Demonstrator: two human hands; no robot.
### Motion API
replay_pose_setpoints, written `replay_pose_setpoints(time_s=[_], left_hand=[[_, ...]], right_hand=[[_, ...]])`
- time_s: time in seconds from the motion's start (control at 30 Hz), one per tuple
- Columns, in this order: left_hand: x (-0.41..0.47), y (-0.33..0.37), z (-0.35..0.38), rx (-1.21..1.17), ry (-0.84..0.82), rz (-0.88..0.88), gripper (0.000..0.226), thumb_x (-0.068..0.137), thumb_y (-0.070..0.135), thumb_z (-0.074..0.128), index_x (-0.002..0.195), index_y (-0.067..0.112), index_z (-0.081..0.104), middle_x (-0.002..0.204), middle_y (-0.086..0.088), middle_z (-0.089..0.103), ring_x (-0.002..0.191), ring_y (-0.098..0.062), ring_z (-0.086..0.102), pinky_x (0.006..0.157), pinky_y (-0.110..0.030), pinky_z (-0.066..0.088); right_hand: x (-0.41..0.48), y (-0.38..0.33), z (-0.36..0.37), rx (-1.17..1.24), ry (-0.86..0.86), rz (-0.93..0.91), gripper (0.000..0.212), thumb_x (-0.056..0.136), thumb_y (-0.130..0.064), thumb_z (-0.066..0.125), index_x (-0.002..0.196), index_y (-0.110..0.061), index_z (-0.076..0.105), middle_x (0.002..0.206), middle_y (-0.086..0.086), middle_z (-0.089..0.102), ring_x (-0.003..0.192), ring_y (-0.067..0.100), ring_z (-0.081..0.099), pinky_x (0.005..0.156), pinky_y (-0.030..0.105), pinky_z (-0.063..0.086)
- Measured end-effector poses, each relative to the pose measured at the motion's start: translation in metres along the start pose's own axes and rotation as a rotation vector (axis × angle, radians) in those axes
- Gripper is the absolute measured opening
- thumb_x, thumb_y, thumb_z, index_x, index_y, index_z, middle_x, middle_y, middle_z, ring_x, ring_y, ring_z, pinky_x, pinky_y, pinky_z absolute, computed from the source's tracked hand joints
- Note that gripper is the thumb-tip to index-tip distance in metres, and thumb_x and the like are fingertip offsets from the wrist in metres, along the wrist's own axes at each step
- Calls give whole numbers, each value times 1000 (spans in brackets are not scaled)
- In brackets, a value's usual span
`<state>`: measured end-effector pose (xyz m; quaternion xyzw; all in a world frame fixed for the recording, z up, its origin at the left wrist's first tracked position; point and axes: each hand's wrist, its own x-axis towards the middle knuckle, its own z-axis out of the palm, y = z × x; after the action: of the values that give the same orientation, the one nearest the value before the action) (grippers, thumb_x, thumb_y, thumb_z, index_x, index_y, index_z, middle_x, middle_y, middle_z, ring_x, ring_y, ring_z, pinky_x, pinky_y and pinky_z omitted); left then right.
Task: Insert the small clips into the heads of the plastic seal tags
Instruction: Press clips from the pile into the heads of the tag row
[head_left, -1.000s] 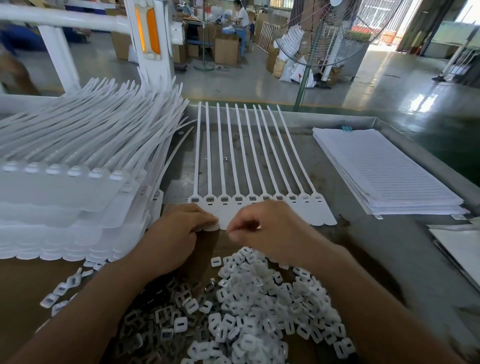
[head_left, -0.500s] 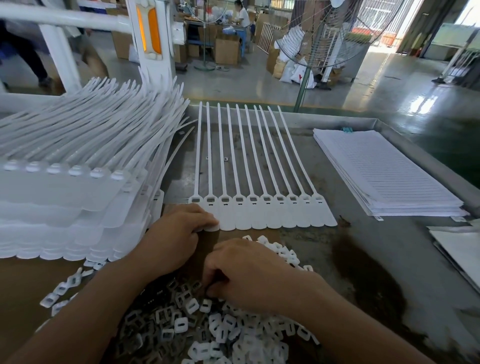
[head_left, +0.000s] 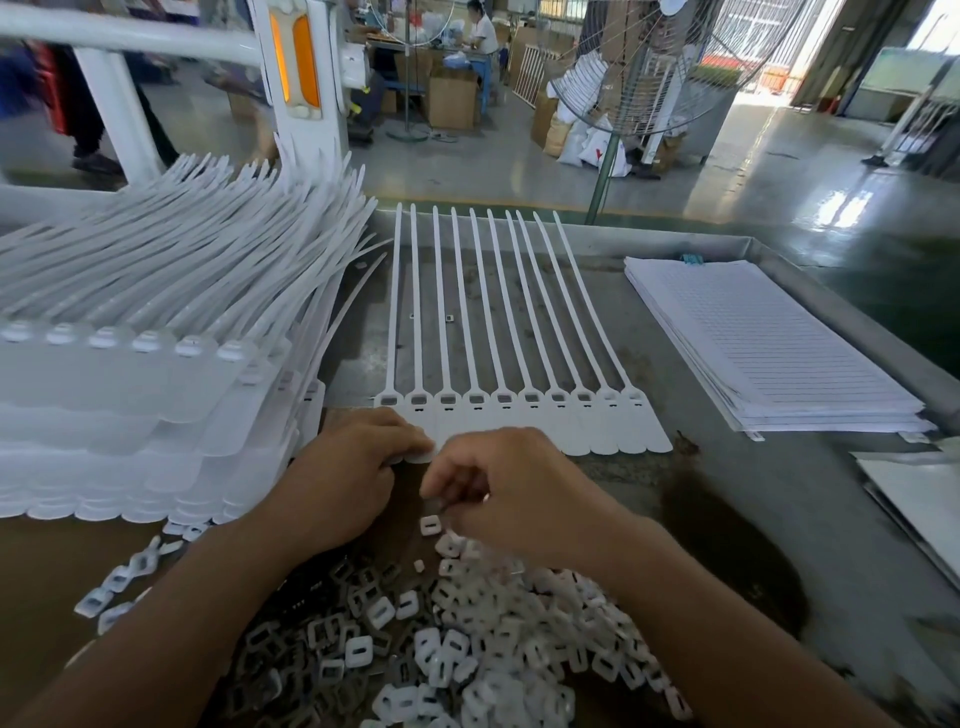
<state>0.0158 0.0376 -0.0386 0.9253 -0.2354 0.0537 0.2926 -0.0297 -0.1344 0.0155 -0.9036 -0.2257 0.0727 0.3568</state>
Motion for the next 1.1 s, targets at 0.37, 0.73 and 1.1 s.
replay_pose_setpoints(time_s=[0.37,0.73,1.1], left_hand=[[-1,0,0,-9,2,-24,51,80,-9,42,116,21,63,121,10,55,102,5,36,89,-11,26],[-1,-2,2,-8,-8,-31,51,81,-8,42,117,22,62,123,9,54,104,4,35,82,-3,26],[1,-3,1,3,-9,-26,52,80,-9,42,116,23,62,123,9,55,104,4,35,82,-2,25]], right_hand=[[11,74,-54,80,475,259,20,80,-4,68,82,-24,69,75,-15,63,69,-7,60,70,7,48],[12,131,-66,30,678,483,17,86,-12,60,82,-25,69,71,-20,57,67,-8,50,56,6,33],[17,138,-65,13,658,488,11,85,-11,63,89,-18,70,73,-15,57,66,-8,48,57,7,32]])
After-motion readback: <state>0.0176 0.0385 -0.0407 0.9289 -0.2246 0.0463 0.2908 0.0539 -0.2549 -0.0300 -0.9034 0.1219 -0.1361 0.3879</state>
